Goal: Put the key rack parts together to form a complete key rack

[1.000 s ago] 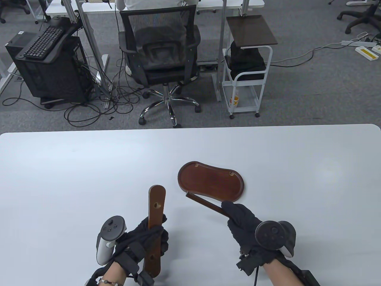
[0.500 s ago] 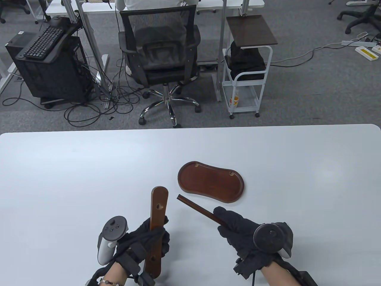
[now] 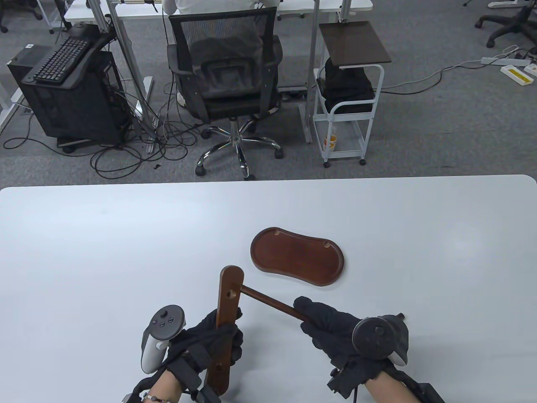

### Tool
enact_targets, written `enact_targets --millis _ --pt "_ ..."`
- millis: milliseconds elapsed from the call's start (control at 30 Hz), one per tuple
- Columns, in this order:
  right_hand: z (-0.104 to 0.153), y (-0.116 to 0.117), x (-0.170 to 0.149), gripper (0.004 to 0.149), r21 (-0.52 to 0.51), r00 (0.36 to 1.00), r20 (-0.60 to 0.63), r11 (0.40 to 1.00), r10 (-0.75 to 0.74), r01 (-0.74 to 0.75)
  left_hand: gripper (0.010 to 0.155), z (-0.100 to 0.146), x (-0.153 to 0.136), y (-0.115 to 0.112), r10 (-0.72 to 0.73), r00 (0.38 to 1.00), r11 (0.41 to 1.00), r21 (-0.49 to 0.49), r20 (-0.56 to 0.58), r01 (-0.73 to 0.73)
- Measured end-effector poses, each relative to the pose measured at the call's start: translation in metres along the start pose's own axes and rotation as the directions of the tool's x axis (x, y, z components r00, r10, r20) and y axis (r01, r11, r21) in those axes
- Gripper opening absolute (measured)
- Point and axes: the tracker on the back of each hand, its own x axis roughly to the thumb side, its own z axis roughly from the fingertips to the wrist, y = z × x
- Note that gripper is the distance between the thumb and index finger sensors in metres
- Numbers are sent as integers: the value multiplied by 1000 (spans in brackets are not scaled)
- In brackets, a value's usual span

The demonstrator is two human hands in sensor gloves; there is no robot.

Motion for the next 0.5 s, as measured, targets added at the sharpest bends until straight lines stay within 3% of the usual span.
enact_targets --millis 500 --pt "0 5 4 47 35 1000 20 999 1 -1 56 -2 -1 -3 -37 999 999 -6 -9 36"
